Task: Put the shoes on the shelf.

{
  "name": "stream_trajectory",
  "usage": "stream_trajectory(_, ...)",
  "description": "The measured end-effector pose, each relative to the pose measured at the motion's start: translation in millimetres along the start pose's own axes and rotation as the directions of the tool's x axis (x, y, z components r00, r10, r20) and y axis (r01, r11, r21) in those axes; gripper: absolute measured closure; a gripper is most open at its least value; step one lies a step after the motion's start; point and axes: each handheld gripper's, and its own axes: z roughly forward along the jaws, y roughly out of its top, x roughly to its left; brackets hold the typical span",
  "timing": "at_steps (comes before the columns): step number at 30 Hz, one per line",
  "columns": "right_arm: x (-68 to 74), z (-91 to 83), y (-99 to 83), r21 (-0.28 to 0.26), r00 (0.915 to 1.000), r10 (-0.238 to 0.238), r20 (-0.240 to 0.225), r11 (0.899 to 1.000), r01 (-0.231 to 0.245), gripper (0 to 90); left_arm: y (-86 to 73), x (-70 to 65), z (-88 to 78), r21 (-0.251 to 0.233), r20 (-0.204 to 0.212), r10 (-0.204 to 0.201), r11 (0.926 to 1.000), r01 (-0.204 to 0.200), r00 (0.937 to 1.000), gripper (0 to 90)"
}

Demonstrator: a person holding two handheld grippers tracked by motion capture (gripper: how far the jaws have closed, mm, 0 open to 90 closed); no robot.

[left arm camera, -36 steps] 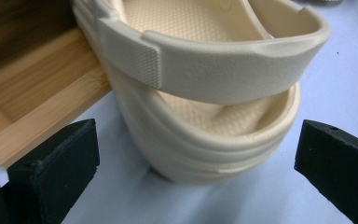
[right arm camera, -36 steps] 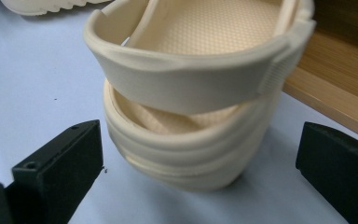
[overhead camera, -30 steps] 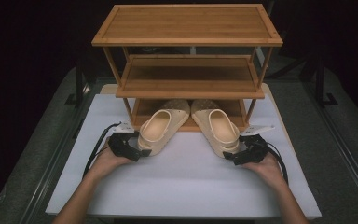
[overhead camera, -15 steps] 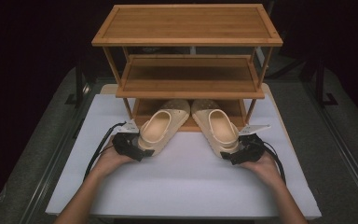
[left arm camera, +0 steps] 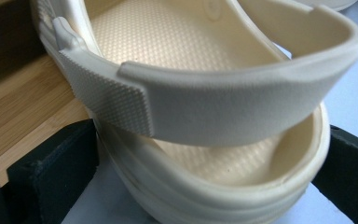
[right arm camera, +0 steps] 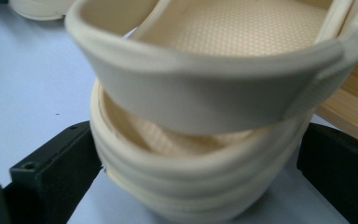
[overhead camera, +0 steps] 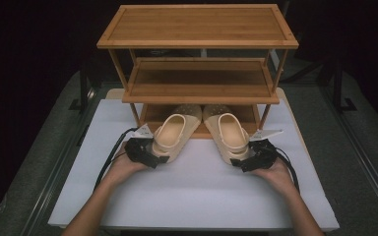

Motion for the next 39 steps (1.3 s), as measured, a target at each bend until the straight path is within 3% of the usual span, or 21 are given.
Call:
stream_trajectory(5,9.7,6.0,7.6,-0.003,0.9995,-0.022,-0.024,1.000,0.022,0.0,5.4,-12.2,7.4,0.022,0.022,0.046,0.9987,-0.047,0.9987,0.0)
stream_trajectory(22,19.7,21.6,20.1,0.007,0.9986,-0.048,-0.024,0.999,0.048,0.0,30.0,-30.2,40.0,-0.013,0.034,0.063,0.9980,-0.063,0.9975,0.0)
stream_trajectory(23,20.9,23.9,22.1,0.008,0.9983,-0.056,-0.020,0.998,0.056,0.0,32.6,-32.8,44.6,-0.003,0.007,0.077,0.9970,-0.077,0.9970,0.0)
stream_trajectory(30,20.9,26.1,23.4,0.002,0.9984,-0.055,-0.013,0.999,0.055,0.0,33.5,-31.8,45.5,-0.012,0.009,0.069,0.9975,-0.069,0.9976,0.0)
stream_trajectory(39,20.3,32.6,33.2,-0.027,0.9992,-0.034,-0.019,0.999,0.034,0.0,35.4,-19.5,41.0,-0.030,0.026,0.052,0.9982,-0.051,0.9983,0.0)
